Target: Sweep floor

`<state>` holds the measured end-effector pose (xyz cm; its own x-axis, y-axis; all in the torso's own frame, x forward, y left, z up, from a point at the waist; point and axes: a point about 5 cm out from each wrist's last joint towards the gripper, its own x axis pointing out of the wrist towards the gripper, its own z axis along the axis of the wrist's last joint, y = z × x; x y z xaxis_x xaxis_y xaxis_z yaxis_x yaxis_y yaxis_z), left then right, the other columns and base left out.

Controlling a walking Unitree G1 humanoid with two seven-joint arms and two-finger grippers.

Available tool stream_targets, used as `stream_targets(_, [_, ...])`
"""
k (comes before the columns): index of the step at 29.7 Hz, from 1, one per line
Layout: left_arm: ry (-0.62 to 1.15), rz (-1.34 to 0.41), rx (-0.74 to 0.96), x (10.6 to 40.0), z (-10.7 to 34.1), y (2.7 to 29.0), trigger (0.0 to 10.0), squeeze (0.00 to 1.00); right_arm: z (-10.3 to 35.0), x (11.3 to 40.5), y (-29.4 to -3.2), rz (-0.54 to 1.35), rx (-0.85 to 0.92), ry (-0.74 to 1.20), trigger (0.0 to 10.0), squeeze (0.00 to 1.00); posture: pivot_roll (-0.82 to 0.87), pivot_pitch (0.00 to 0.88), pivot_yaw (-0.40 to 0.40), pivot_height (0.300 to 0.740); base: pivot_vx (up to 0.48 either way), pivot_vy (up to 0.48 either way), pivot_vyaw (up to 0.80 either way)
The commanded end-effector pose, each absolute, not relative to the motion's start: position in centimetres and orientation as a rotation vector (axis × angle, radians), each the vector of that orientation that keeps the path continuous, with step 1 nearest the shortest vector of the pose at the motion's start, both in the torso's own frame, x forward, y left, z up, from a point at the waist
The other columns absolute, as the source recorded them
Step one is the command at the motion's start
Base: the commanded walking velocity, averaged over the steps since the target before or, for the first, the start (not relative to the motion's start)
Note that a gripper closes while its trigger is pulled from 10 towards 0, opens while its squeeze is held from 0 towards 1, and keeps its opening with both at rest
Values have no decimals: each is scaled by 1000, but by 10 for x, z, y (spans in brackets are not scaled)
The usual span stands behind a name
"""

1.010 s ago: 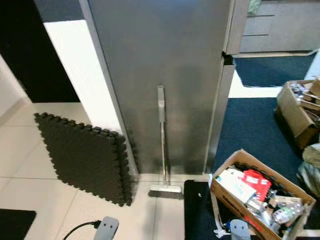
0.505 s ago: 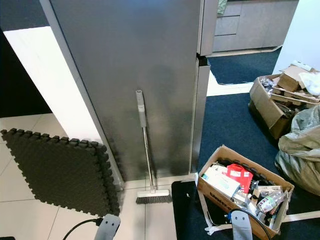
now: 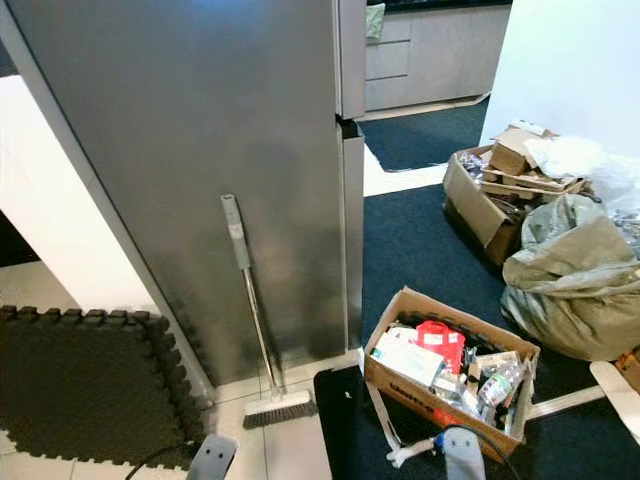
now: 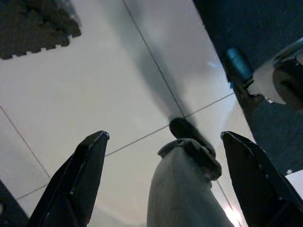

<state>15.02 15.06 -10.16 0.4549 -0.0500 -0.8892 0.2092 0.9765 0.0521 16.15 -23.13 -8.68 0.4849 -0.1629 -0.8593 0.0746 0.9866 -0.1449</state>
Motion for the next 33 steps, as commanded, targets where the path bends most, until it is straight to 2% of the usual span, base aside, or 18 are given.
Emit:
stream_targets(1, [1081, -140, 160, 153, -100, 155, 10000, 0, -87, 160, -235, -150, -92, 1056, 10000, 0, -93, 0, 50, 740, 0, 0, 0])
stream_targets(11, [1092, -127, 164, 151, -101, 156, 10000, 0, -86, 157, -242, -153, -89, 1051, 10000, 0, -87, 0, 47, 740, 0, 0, 0])
stream_targets(18, [1094, -115, 162, 151, -101, 157, 10000, 0, -86, 167, -222, -104, -110, 1045, 10000, 0, -81, 3, 36, 740, 0, 0, 0])
stream_targets(21, [1094, -115, 162, 151, -101, 157, 10000, 0, -87, 167, -222, -100, -116, 1049, 10000, 0, -81, 3, 36, 740, 0, 0, 0])
stream_targets(33, [1092, -105, 151, 153, -101, 155, 10000, 0, -86, 168, -225, -111, -100, 1046, 10000, 0, -85, 0, 27, 740, 0, 0, -800])
